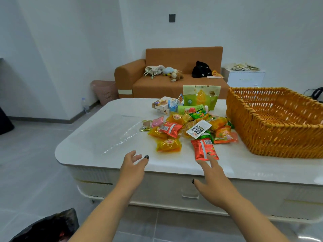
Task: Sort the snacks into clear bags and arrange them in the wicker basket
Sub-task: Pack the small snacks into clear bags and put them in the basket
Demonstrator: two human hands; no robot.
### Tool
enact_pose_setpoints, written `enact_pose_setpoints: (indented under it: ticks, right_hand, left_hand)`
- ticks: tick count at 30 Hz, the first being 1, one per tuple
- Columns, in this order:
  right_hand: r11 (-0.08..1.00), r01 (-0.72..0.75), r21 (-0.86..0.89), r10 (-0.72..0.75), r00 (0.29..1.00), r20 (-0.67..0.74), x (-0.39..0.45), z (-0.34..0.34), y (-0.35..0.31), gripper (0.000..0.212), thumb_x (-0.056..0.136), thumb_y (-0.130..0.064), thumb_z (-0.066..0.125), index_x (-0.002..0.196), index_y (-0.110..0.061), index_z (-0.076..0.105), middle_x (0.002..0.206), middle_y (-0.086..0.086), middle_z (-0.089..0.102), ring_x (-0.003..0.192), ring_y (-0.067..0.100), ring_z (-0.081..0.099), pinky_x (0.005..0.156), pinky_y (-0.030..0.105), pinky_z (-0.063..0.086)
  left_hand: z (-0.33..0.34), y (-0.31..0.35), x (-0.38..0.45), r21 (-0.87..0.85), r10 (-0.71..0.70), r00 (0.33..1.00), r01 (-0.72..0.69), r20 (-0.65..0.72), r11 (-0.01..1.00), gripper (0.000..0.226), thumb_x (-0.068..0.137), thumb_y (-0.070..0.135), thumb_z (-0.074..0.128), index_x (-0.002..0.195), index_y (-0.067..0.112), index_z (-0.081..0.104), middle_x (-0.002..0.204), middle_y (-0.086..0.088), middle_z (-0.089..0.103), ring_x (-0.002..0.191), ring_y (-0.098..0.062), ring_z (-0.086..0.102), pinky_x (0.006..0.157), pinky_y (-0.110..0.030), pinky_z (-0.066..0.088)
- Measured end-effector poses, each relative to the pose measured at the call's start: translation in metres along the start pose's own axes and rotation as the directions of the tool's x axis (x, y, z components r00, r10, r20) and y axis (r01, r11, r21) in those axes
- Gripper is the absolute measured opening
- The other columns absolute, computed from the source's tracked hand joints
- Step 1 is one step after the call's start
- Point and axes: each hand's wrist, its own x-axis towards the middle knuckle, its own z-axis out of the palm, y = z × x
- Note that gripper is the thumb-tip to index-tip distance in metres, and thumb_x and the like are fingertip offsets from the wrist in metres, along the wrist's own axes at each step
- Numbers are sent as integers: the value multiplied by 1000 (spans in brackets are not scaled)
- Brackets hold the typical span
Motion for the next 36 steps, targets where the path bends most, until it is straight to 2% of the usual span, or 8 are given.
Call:
enact_pose_setpoints:
  ticks: [6, 10, 13, 18, 25, 29, 32, 36]
  right_hand:
    - [990, 1, -143, 22, 987, 160, 23, 0, -3, 70, 94, -47, 49, 151, -27, 13, 159, 3, -18, 146, 26, 13, 110, 37, 34]
    - [988, 15, -155, 21, 974, 226, 36, -5, -14, 73, 93, -51, 50, 151, -30, 12, 159, 2, -18, 146, 23, 13, 113, 35, 30]
    - [989, 31, -144, 8, 964, 266, 39, -2, -26, 74, 92, -52, 51, 150, -31, 12, 159, 1, -17, 146, 22, 15, 113, 34, 28]
    - [989, 67, -133, -23, 951, 309, 32, 3, -39, 74, 91, -53, 51, 150, -32, 12, 159, -1, -18, 145, 20, 16, 112, 30, 29]
    - [994, 20, -105, 0, 981, 195, 28, -8, -31, 68, 94, -53, 48, 149, -30, 16, 160, -2, -9, 144, 18, 21, 111, 31, 31]
    - [992, -54, 117, 47, 997, 60, 27, -13, -28, 57, 96, -55, 41, 144, -28, 27, 154, -6, 20, 127, 12, 41, 103, 27, 36]
    - [757, -240, 608, 202, 971, 131, 35, -15, -35, 53, 89, -61, 45, 129, -27, 44, 133, -3, 51, 108, 13, 57, 98, 36, 46]
    - [48, -314, 948, 258, 921, 292, 35, -27, -29, 39, 94, -42, 53, 121, -14, 48, 117, 18, 63, 94, 36, 68, 80, 48, 56]
  left_hand:
    - [-19, 5, 50, -106, -37, 979, 15, -202, 994, 19, 97, 12, 50, 113, 14, 61, 115, 0, 60, 105, -16, 56, 90, -36, 47]
    - [-31, 3, 80, -170, -110, 934, 54, -339, 984, 19, 96, 8, 50, 107, 16, 64, 110, 1, 57, 101, -17, 48, 87, -32, 39]
    - [-40, 0, 97, -393, -231, 943, 123, -240, 911, 19, 98, 11, 52, 113, 16, 62, 109, -3, 54, 106, -22, 50, 98, -37, 43]
    - [-50, -7, 116, -584, -323, 922, 144, -214, 799, 21, 97, 6, 56, 116, -1, 60, 118, -13, 60, 104, -20, 60, 87, -31, 45]
    - [-27, 21, 71, -410, -106, 990, 59, -95, 910, 14, 91, 7, 65, 104, 3, 70, 97, -9, 75, 95, -18, 71, 80, -30, 52]
    - [-16, 32, 36, -234, -13, 997, 31, 79, 972, 17, 89, 9, 67, 104, 14, 73, 94, -1, 77, 96, -13, 72, 90, -31, 50]
    - [-14, 32, 20, -154, 15, 973, 21, 231, 988, 34, 87, 6, 69, 116, 22, 64, 94, -5, 77, 94, -14, 72, 90, -31, 50]
    - [-3, 35, 2, -56, 37, 899, -14, 435, 998, 83, 74, 5, 79, 142, 25, 36, 92, -11, 76, 93, -18, 73, 86, -30, 51]
